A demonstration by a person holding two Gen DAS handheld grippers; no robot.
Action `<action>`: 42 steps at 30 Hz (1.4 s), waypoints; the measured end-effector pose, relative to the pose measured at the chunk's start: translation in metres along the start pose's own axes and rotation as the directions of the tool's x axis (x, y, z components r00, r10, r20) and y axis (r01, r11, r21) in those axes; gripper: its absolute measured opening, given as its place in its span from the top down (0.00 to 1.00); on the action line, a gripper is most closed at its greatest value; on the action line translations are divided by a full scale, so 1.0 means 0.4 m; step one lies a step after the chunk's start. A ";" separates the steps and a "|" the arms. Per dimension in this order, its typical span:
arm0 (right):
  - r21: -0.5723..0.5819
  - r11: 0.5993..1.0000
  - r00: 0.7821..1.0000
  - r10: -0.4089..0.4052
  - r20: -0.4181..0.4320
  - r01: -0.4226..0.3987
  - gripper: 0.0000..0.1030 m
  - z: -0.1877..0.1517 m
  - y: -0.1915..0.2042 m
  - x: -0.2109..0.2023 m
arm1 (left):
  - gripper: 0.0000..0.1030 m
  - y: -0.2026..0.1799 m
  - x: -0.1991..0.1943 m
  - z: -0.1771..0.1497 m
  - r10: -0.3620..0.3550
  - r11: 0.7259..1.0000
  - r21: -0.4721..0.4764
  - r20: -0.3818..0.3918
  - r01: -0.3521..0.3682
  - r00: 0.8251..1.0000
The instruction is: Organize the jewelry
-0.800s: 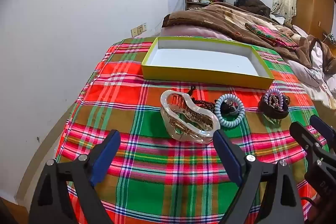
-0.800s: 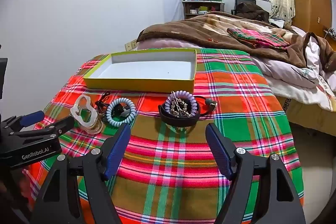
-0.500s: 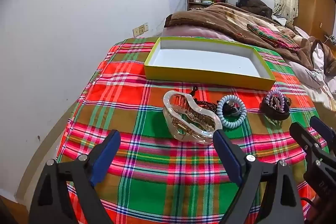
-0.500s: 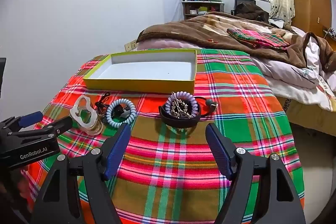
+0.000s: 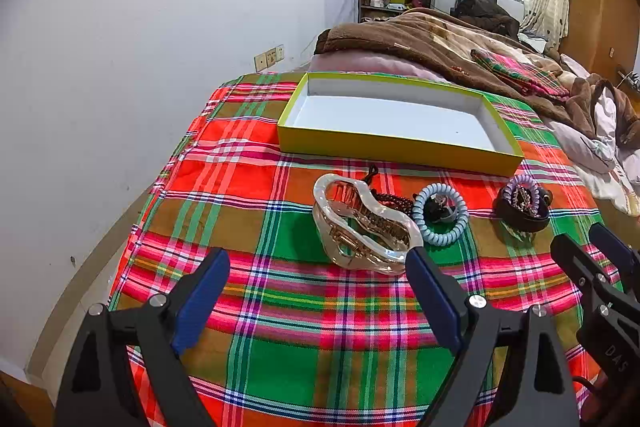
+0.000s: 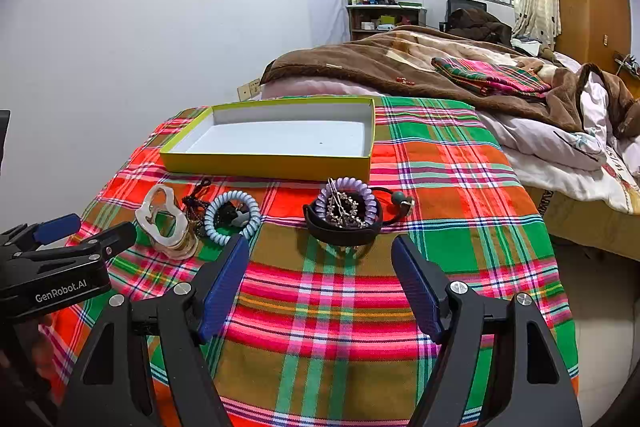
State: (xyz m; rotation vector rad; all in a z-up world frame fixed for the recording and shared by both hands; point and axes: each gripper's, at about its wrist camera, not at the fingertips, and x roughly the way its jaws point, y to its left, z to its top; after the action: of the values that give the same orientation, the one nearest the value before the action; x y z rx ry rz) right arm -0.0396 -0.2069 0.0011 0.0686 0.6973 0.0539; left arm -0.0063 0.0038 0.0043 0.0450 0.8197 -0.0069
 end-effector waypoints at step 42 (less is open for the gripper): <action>-0.002 1.000 1.000 0.001 0.000 -0.001 0.28 -0.001 0.003 -0.003 | 0.12 0.001 0.017 -0.002 -0.007 1.000 -0.012 -0.030 0.006 1.000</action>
State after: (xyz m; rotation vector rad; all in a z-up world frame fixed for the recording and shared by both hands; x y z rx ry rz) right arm -0.0410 -0.2058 0.0016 0.0673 0.6968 0.0554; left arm -0.0023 0.0045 -0.0011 0.0318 0.8494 -0.0076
